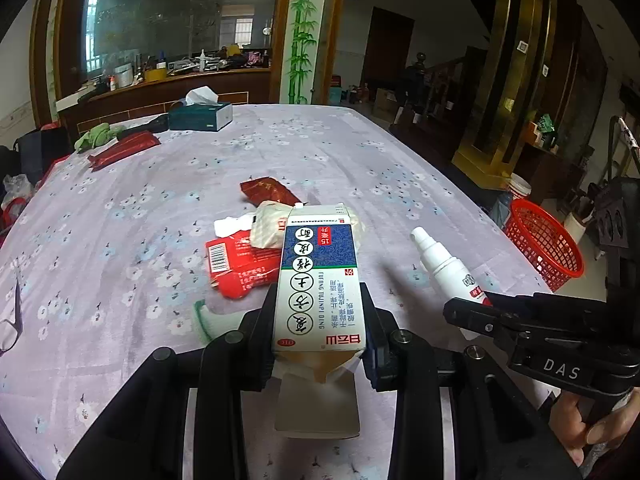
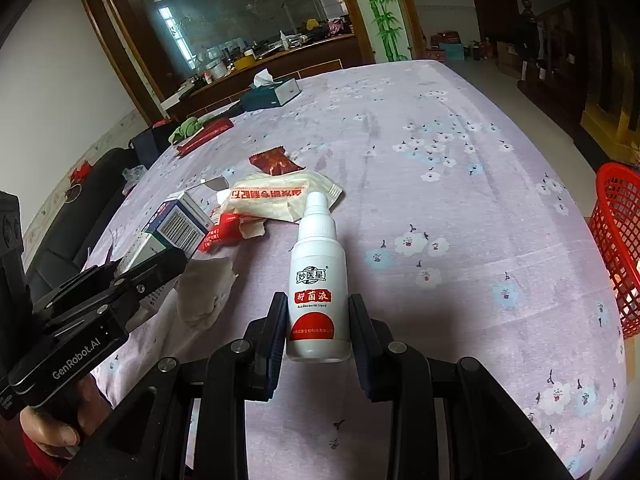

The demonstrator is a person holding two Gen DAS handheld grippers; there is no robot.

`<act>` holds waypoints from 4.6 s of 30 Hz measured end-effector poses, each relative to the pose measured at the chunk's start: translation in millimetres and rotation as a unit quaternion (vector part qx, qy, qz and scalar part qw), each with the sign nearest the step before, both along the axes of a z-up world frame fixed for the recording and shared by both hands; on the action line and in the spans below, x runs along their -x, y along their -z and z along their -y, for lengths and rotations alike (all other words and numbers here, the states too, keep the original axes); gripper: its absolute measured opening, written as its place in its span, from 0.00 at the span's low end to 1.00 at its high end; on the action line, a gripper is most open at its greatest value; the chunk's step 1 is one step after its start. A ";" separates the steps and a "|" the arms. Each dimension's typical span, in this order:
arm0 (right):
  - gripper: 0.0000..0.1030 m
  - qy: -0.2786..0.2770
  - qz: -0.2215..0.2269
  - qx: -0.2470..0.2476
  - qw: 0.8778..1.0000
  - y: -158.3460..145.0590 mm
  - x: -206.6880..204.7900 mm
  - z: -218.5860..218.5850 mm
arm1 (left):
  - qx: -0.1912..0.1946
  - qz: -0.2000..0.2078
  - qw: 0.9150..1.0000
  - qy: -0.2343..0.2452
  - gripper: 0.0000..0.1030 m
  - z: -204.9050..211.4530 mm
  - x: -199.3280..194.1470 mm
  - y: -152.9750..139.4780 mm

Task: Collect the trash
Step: 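Carry the medicine box and white bottle to the red wastebasket and release them, then return both tools to the table toward the sock and wrappers, then grasp the white sock with the left tool while the right tool grasps the white wrapper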

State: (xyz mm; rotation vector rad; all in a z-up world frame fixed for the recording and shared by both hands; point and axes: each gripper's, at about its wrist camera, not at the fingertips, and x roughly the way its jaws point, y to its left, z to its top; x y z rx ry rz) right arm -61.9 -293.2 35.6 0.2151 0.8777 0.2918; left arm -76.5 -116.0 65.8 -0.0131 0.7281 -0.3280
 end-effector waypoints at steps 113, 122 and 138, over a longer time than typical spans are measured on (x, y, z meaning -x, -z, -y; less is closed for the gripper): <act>0.49 0.209 0.034 -0.094 0.973 -30.9 45.7 234.6 | 0.037 -0.019 0.978 0.203 0.69 200.9 8.6 -33.5; 0.53 0.137 0.029 -0.073 0.987 -30.7 34.2 163.0 | 0.038 -0.024 0.991 0.123 0.69 90.2 11.9 -27.3; 0.53 0.082 0.013 -0.035 0.996 -26.3 17.3 94.8 | -0.029 -0.074 0.997 -0.011 0.80 -11.3 -22.1 42.9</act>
